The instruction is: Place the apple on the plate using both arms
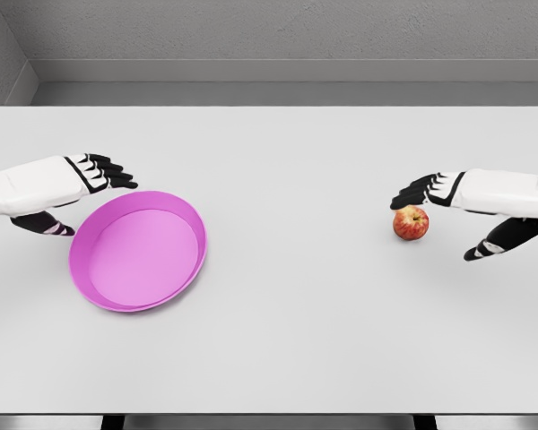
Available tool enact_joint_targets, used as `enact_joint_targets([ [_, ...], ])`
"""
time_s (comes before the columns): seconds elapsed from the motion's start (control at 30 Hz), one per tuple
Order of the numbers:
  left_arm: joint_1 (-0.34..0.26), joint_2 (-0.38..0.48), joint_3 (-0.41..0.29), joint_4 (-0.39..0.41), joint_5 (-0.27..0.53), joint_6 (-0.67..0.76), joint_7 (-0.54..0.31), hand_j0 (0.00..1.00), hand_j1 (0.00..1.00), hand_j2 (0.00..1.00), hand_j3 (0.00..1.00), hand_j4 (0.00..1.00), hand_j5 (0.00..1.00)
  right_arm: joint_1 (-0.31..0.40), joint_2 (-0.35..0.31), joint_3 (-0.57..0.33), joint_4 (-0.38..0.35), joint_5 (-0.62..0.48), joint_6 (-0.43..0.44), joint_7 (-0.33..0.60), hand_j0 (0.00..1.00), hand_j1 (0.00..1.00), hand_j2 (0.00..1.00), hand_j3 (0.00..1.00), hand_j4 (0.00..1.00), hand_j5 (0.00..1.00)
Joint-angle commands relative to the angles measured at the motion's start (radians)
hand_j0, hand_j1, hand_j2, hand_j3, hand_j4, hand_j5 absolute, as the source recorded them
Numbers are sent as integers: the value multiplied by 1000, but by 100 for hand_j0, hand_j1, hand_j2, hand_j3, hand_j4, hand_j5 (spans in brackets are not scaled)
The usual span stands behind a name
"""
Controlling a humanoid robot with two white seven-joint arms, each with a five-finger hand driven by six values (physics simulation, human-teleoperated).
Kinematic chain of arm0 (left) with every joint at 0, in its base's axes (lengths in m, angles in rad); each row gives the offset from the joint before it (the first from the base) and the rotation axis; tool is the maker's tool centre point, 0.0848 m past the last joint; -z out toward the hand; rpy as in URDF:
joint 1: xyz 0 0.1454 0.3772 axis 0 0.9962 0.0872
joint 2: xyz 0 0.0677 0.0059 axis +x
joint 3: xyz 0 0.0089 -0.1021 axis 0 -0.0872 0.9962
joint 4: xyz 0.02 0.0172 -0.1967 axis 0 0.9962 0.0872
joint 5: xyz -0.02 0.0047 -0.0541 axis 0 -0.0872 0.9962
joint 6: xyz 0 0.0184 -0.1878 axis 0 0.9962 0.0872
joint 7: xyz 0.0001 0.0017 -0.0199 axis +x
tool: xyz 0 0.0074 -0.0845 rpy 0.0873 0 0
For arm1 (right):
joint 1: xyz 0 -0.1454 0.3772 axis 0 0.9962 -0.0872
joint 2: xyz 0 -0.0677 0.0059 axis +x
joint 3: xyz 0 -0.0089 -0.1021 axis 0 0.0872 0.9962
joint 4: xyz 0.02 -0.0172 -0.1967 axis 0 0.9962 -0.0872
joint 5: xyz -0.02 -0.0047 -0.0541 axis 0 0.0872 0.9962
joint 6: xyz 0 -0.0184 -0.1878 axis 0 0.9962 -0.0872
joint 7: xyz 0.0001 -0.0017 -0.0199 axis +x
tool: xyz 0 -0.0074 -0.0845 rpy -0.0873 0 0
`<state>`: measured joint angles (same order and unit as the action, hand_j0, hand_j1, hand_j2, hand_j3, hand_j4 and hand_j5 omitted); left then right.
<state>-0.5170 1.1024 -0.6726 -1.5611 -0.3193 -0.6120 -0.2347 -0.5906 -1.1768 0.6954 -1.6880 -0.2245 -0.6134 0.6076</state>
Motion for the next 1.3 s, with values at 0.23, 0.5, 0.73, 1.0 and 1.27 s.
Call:
enact_joint_targets([
  [0.23,-5,0,1,4,6,1,-22,100,100,100,100,100,100,-48,129,6,67,-24,166,3,100,100,100,100,100,100],
  [0.5,-6,0,1,4,6,1,-22,100,100,100,100,100,100,-49,135,67,146,71,169,3,100,100,100,100,100,100],
  [0.73,-6,0,1,4,6,1,-25,100,100,100,100,100,100,-71,192,105,209,125,172,3,100,100,100,100,100,100],
  [1.0,-9,-1,1,4,6,1,-41,100,100,100,100,100,100,-71,213,108,240,174,192,3,100,100,100,100,100,100],
  [1.27,-9,-3,-1,4,6,1,-43,100,100,100,100,100,100,-98,263,144,310,206,192,3,100,100,100,100,100,100],
])
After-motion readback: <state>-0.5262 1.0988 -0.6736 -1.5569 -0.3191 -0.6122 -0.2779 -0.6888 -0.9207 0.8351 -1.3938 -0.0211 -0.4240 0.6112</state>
